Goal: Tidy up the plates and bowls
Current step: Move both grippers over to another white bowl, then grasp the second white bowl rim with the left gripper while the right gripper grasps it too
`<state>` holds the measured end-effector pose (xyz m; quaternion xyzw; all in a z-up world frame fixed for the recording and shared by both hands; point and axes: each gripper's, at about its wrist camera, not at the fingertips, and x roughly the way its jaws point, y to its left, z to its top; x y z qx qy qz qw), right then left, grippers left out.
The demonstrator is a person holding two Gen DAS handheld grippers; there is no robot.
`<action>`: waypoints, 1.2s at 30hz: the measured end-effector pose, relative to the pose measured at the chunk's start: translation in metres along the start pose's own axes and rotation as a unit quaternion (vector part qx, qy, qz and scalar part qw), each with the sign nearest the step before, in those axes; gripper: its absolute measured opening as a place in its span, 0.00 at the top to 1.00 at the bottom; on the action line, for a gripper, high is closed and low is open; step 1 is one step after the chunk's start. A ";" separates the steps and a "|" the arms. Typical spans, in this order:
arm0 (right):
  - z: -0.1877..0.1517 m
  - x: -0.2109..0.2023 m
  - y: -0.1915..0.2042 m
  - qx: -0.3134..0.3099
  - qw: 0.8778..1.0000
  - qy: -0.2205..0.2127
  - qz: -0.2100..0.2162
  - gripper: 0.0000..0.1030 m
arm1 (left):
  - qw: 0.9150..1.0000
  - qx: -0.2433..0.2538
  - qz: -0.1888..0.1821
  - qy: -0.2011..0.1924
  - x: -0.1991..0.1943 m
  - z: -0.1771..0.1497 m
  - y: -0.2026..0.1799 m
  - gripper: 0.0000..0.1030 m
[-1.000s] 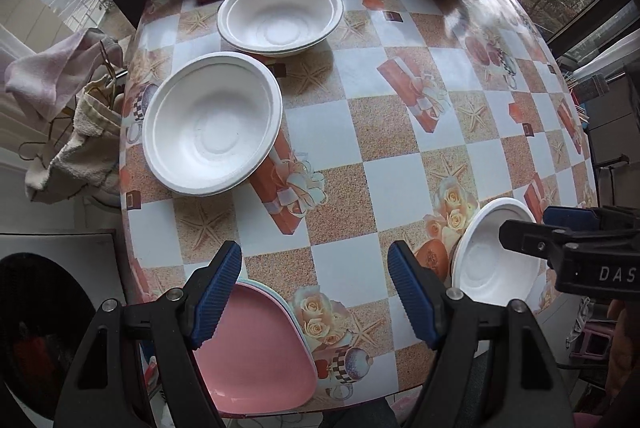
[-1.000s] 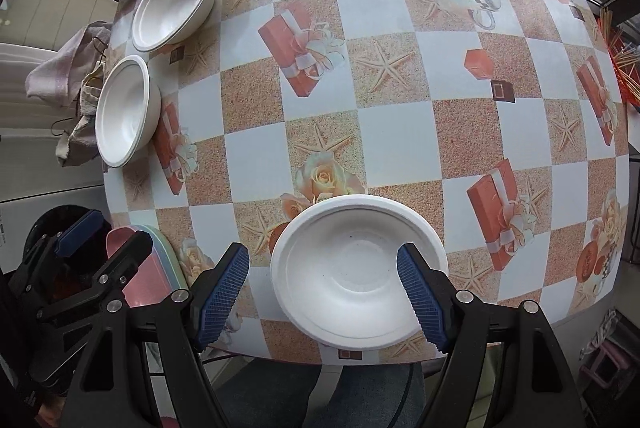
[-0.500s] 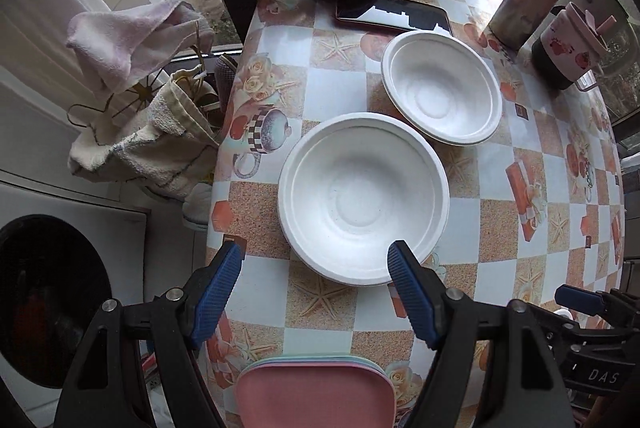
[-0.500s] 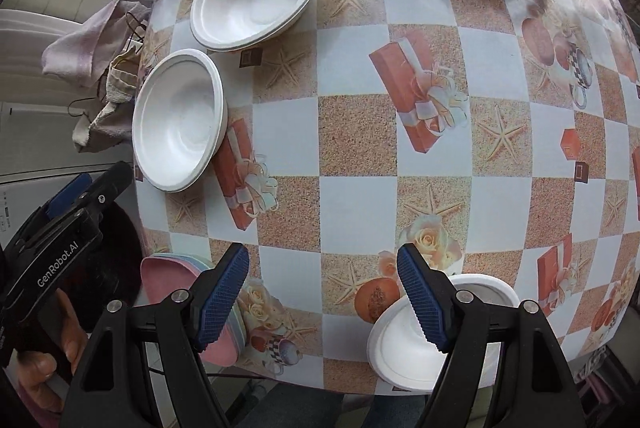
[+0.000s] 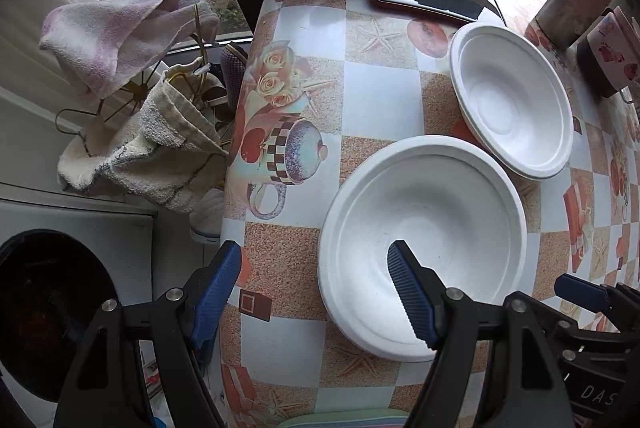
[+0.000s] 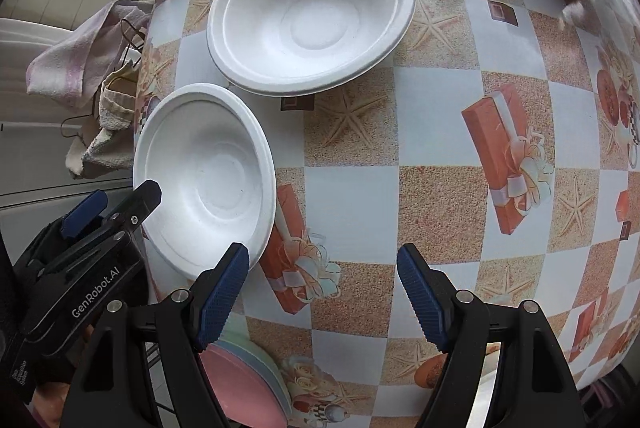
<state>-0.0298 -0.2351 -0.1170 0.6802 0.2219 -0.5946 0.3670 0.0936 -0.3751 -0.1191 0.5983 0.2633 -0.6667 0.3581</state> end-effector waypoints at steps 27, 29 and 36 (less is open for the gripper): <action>-0.007 0.032 -0.033 0.012 0.998 0.046 0.042 0.81 | 0.993 0.081 -0.036 0.073 0.029 -0.024 -0.081 0.62; -0.016 0.029 -0.047 0.012 0.998 0.045 0.035 0.81 | 0.992 0.094 -0.041 0.075 0.027 -0.032 -0.097 0.62; -0.042 0.022 -0.089 0.037 0.997 0.053 0.029 0.81 | 0.989 0.118 -0.050 0.079 0.021 -0.052 -0.132 0.62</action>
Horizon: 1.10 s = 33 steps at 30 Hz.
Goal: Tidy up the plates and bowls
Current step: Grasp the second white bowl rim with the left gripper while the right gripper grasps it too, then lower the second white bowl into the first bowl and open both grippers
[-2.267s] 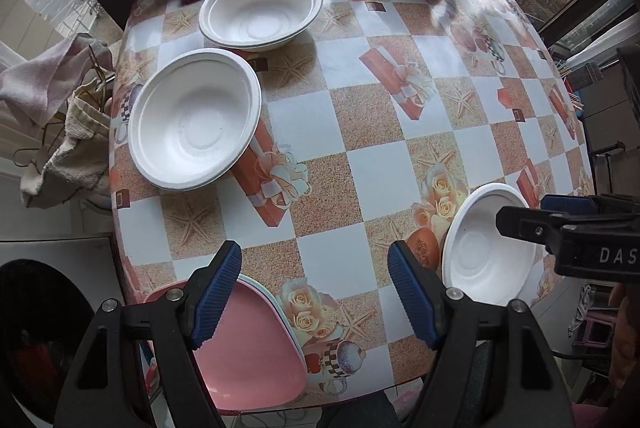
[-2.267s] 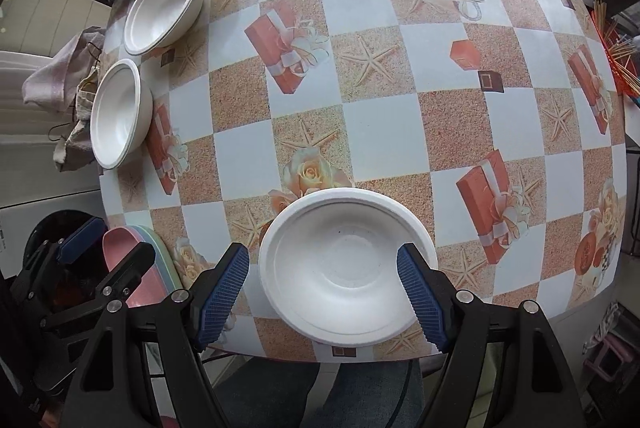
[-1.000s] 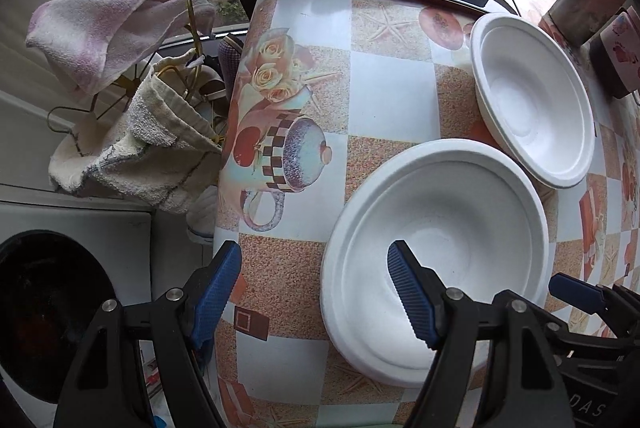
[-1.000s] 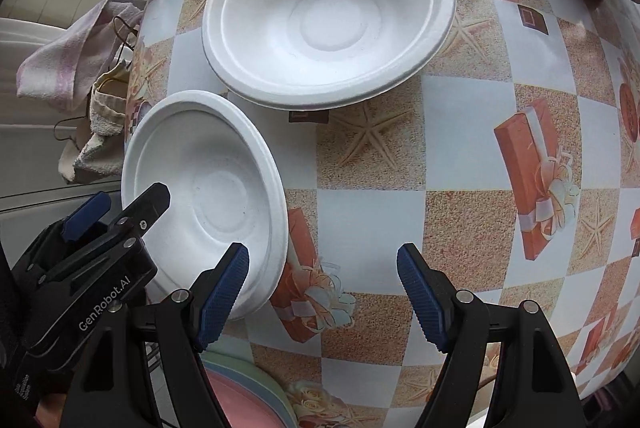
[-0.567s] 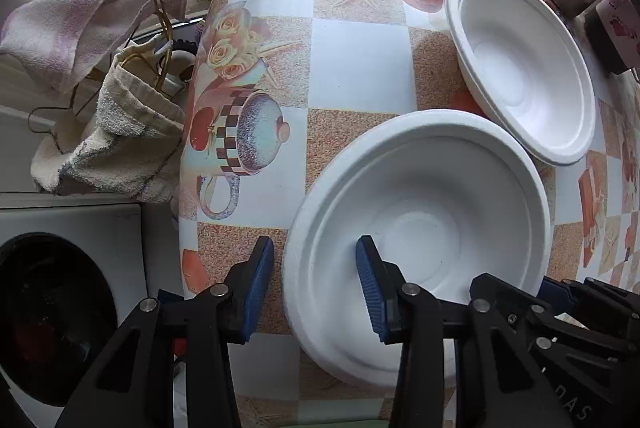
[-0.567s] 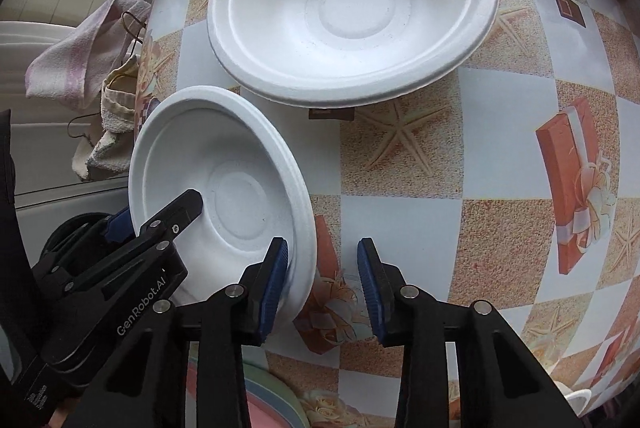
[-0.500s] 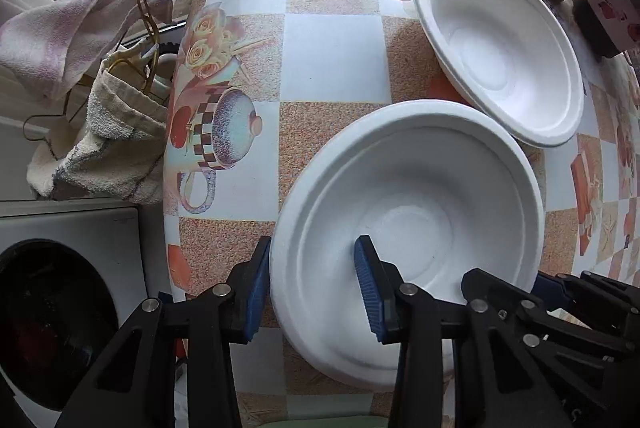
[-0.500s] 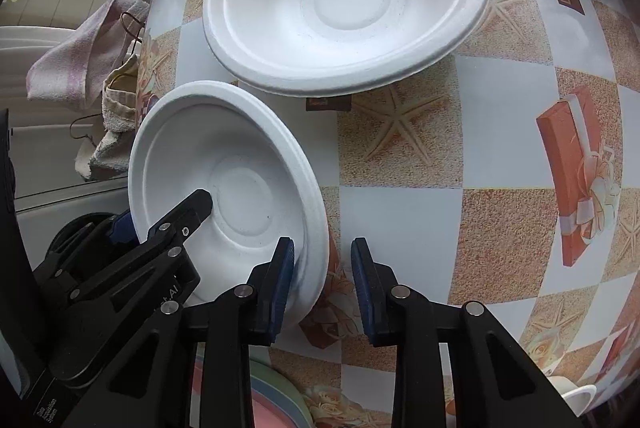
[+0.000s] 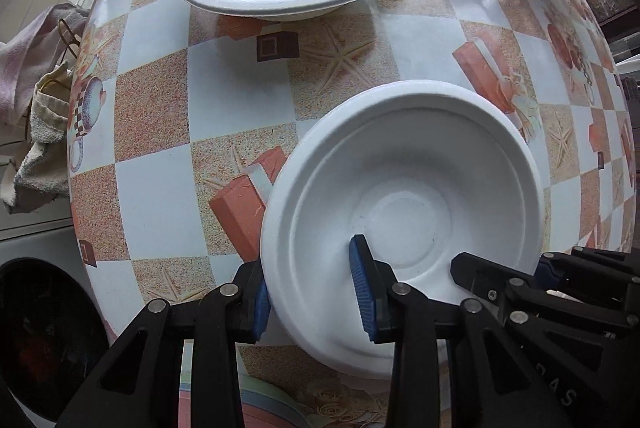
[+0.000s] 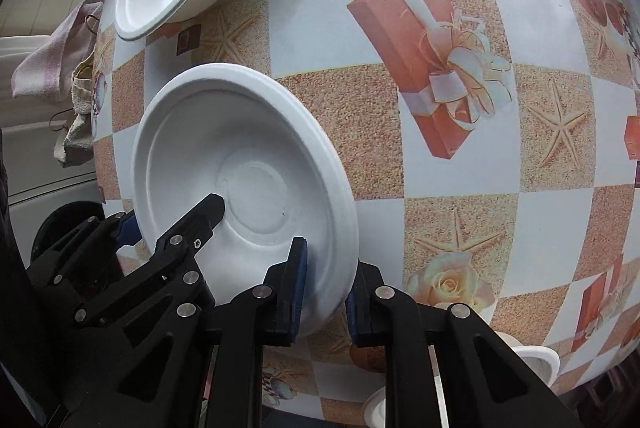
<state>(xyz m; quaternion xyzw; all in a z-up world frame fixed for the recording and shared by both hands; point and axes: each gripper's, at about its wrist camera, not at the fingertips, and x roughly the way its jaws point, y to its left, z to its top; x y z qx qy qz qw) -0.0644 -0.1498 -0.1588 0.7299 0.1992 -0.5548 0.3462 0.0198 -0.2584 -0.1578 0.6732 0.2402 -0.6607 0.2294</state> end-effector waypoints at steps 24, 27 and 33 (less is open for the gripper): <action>-0.089 -0.072 -0.054 0.045 0.997 -0.059 0.011 0.80 | 0.992 0.111 -0.006 -0.051 -0.089 -0.070 -0.107 0.62; -0.107 -0.073 -0.073 0.078 0.995 -0.058 0.012 0.80 | 0.988 0.148 -0.008 -0.043 -0.080 -0.077 -0.127 0.62; -0.132 -0.068 -0.105 0.134 0.989 -0.058 0.011 0.80 | 0.978 0.206 -0.005 -0.028 -0.069 -0.092 -0.160 0.62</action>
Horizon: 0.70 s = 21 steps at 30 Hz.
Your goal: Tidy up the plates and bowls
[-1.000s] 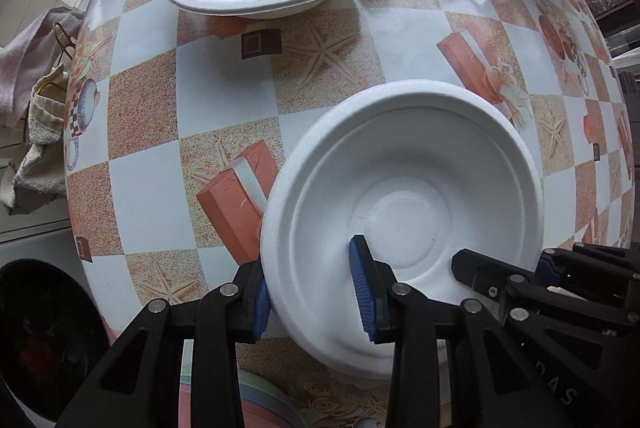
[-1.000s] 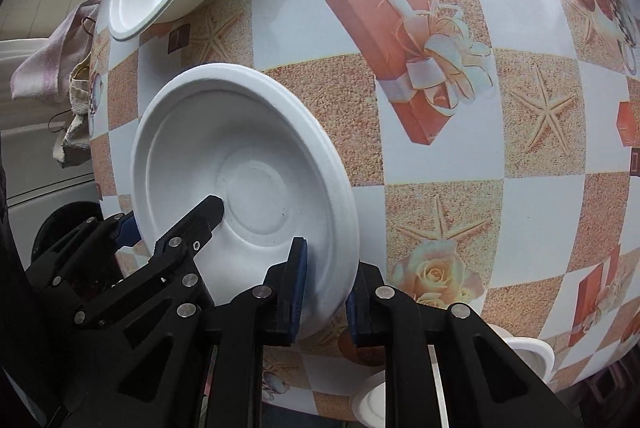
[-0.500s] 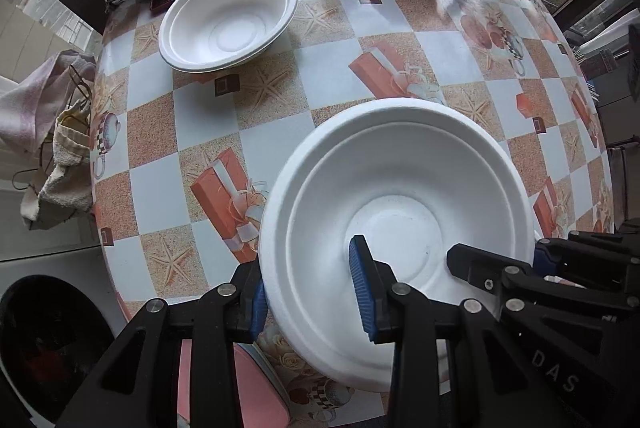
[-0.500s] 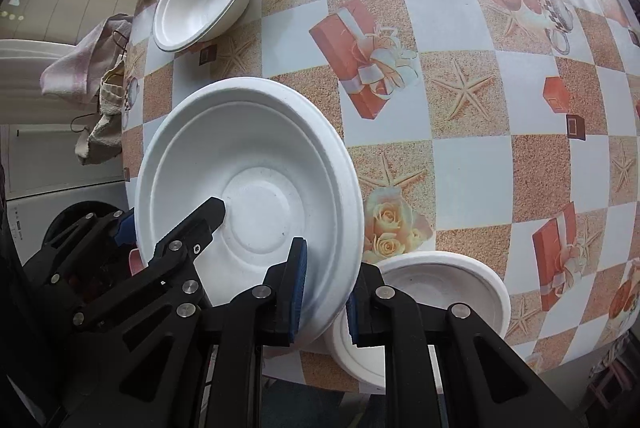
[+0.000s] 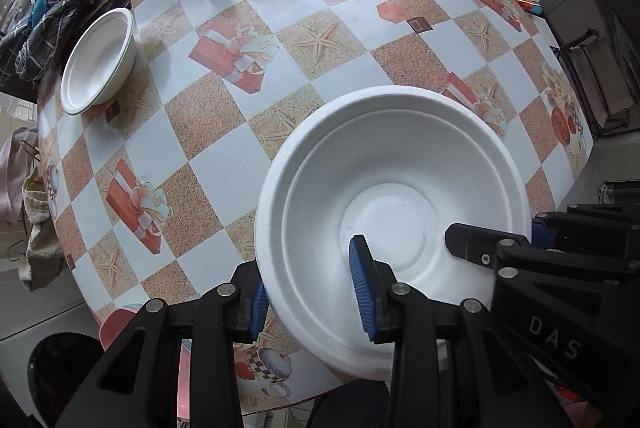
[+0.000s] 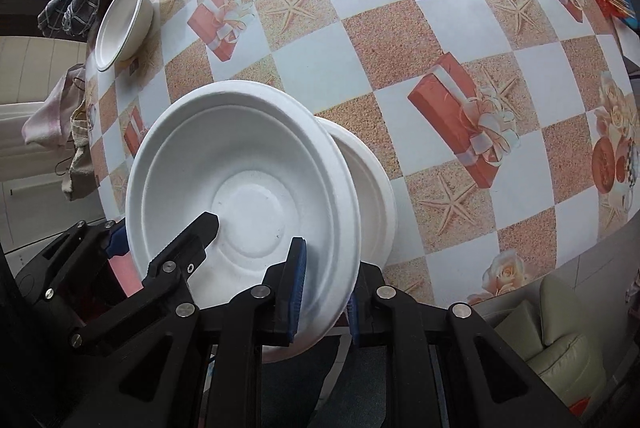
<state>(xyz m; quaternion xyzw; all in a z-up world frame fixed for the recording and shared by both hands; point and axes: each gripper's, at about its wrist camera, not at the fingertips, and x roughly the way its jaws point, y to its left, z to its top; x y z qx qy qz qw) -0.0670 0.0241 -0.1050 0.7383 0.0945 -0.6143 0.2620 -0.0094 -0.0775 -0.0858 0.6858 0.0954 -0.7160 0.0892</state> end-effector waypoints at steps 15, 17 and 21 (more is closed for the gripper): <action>-0.011 -0.011 -0.070 0.099 0.995 -0.018 -0.006 0.12 | 1.000 -0.023 0.001 0.009 -0.002 -0.018 0.027 0.23; -0.015 -0.010 -0.081 0.121 0.992 -0.014 -0.007 0.12 | 0.999 -0.035 -0.002 0.018 0.000 -0.022 0.033 0.23; -0.026 -0.003 -0.096 0.165 0.986 0.001 -0.003 0.12 | 0.999 -0.039 -0.003 0.023 0.000 -0.028 0.036 0.23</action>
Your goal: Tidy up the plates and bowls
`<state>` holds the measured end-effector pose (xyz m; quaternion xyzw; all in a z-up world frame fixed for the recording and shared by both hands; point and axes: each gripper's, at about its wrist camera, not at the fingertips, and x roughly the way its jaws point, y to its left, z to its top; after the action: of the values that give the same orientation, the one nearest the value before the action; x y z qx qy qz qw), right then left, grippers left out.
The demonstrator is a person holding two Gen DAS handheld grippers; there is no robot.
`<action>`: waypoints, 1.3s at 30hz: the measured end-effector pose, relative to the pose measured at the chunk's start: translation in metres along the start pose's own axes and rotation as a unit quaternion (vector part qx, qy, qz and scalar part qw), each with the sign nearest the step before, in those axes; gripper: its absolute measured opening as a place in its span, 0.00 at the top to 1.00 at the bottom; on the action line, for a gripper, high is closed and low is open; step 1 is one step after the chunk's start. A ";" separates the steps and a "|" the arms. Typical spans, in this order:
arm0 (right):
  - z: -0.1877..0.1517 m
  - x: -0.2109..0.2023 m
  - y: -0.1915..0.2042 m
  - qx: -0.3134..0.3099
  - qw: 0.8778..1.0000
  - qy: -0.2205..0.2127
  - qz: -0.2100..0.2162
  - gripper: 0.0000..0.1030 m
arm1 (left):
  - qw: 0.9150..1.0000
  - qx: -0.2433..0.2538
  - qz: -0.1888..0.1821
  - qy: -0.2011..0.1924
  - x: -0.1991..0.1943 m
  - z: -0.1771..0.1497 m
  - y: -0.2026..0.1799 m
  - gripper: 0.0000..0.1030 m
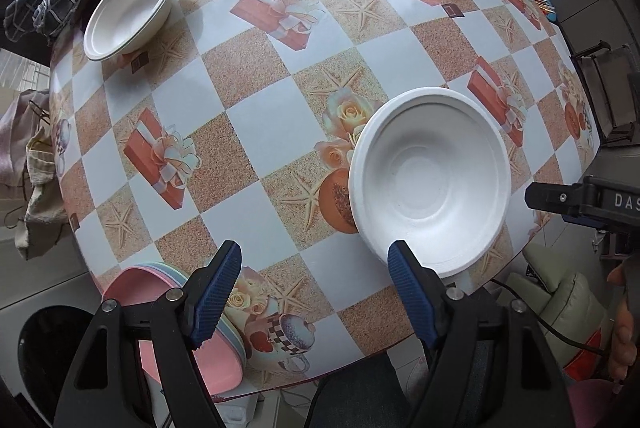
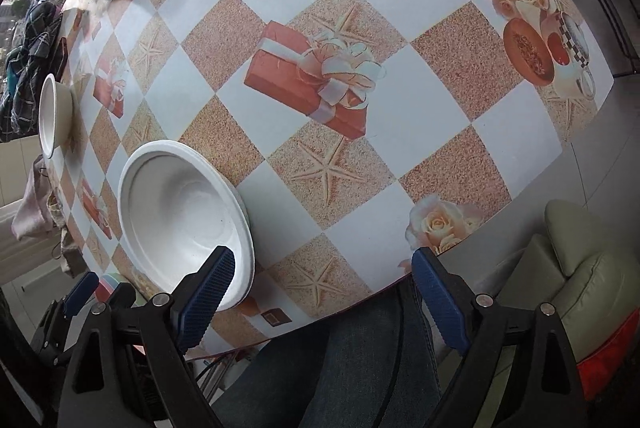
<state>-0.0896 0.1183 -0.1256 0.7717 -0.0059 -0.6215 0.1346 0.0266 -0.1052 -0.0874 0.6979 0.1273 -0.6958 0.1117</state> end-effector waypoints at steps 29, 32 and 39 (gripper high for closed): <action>-0.010 0.023 0.029 -0.021 0.999 0.033 -0.006 0.00 | 0.999 -0.002 -0.029 0.029 0.018 0.002 0.001 0.23; -0.009 0.023 0.026 -0.022 0.999 0.036 -0.011 0.00 | 0.997 0.001 -0.050 0.055 0.035 0.003 -0.005 0.23; -0.006 0.021 0.012 -0.010 0.999 0.037 -0.020 0.00 | 0.992 0.015 -0.094 0.083 0.058 0.012 -0.026 0.23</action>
<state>-0.0776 0.1043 -0.1421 0.7926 0.0205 -0.5954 0.1300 0.0064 -0.0835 -0.1453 0.7401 0.1906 -0.6445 0.0240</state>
